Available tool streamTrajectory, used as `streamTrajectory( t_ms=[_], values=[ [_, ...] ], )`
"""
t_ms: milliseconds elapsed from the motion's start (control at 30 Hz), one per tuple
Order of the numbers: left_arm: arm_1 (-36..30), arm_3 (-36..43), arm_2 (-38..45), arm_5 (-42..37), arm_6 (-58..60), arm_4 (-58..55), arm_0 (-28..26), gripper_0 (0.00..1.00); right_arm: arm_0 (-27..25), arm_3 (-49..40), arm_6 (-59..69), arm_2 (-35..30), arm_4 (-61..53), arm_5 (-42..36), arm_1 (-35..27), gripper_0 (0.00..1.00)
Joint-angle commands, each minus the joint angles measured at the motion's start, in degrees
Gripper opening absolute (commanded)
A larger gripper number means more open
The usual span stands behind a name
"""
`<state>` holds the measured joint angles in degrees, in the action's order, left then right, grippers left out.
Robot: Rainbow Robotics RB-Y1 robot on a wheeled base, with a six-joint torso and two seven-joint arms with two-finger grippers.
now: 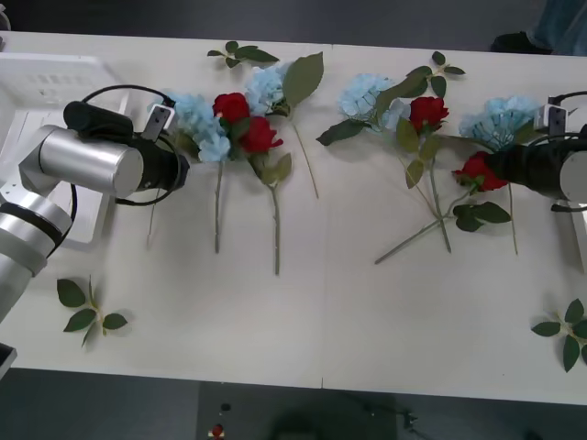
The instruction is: Put the red flowers into the right box and the blue flowers into the left box
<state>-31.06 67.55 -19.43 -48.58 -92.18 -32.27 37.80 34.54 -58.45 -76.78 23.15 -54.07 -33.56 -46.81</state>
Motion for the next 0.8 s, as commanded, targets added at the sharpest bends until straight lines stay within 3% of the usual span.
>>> streamTrajectory(
  t_ms=[33,300,500,733,767,800],
  values=[
    [-6.1,6.7,2.8,0.6,3.1,-2.8,1.3,0.0,1.8,0.0,1.6,-0.8,0.5,0.2,-0.8,0.0],
    [-20.7,9.5,6.6,0.6,2.4,-16.3,-0.1,0.0,1.8,0.0,1.6,-0.8,0.1,0.9,-0.8,0.0],
    [-28.3,9.6,16.1,0.6,-2.8,-25.7,-7.2,0.0,1.8,0.0,1.8,-0.8,-0.4,1.1,-0.8,0.0],
    [-32.0,9.5,26.1,0.5,-11.0,-31.7,-16.2,0.01,1.7,-1.4,1.9,-2.0,-1.6,1.0,-1.9,0.0],
    [-32.0,9.5,26.6,0.5,-11.9,-31.8,-16.9,0.05,1.7,-2.0,2.0,-2.4,-2.4,0.2,-2.2,0.0],
    [-32.0,9.4,26.7,0.5,-12.3,-31.9,-17.1,0.2,1.7,-2.3,2.0,-2.8,-3.1,-0.2,-2.6,0.0]
  ],
)
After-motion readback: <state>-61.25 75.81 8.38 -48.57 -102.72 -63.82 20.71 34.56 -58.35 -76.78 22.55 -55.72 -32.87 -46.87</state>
